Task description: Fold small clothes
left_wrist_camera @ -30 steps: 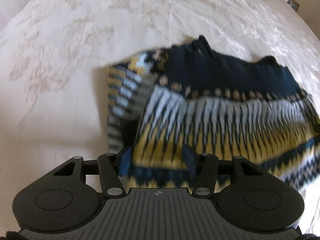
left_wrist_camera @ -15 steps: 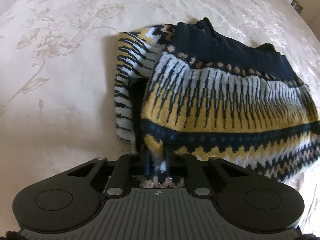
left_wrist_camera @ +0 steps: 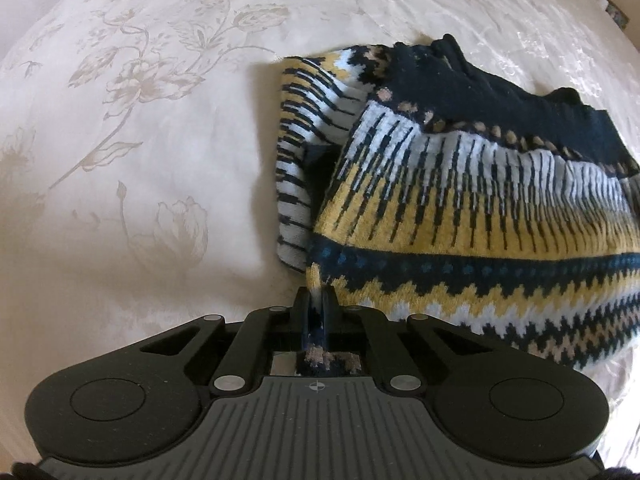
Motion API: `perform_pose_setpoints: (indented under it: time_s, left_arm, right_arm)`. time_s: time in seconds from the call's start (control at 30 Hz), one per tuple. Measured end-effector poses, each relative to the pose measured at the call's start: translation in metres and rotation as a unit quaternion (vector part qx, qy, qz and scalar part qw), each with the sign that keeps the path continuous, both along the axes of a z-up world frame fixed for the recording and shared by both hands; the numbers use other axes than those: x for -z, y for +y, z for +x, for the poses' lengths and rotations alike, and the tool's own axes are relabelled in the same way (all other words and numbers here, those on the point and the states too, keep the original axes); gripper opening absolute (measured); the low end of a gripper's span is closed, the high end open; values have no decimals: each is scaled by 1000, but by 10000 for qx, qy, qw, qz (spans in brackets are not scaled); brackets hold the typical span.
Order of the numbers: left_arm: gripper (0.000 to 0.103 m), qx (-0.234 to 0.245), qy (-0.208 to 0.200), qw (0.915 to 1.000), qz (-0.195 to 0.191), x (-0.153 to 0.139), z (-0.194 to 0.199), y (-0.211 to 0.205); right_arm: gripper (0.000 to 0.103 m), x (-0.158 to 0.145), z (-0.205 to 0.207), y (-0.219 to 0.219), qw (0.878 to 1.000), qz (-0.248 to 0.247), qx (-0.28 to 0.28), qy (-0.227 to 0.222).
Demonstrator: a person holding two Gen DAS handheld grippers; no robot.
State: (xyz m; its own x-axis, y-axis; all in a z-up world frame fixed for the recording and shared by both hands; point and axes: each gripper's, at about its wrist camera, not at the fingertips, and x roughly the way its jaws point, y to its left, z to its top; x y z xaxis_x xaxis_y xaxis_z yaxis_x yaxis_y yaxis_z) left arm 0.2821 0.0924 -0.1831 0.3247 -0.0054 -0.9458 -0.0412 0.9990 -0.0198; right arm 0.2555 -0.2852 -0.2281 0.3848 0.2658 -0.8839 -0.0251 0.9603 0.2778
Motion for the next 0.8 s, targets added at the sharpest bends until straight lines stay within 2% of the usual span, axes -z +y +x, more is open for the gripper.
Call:
perform_pose_setpoints:
  time_s: [0.03,0.07,0.13,0.17,0.2,0.23,0.27,0.47,0.53,0.8]
  left_arm:
    - [8,-9,-20,10000,-13,-1,0,0]
    - [8,-27,-35,10000,-59,-2,-1,1]
    - [12,-95,-33,9998,-143,-6,-5,2]
    - [20,-115,-33,9998,-159,-8,-8,2]
    - [24,-121,-60,9998,-176,-11,-11,2]
    - [27,-110,-109,9996,-216,-14,-15,1]
    - [27,-88,-145,9995,-263,-16,-18,0]
    - [40,57,-307,9986,-436,-32,-33,-18]
    - [43,101,-355,9981,-485,-37,-32,-25]
    - [43,238,-521,9958,-715,-57,-9,-58]
  right_arm:
    - [11,1,0,-4,9998,111,162,46]
    - [16,1,0,-6,9994,179,299,49]
    - [35,-3,-2,-9,9982,333,497,-36]
    - [57,-4,-4,-10,9976,422,535,-93]
    - [82,-5,-6,-10,9972,499,548,-137]
    - [90,-5,-9,-10,9967,585,539,-187]
    - [93,-5,-12,-10,9963,640,528,-220]
    - [94,3,-19,-14,9933,945,654,76]
    - [94,2,-23,-17,9921,1013,740,41]
    - [99,-10,-18,-36,9889,1157,906,-211]
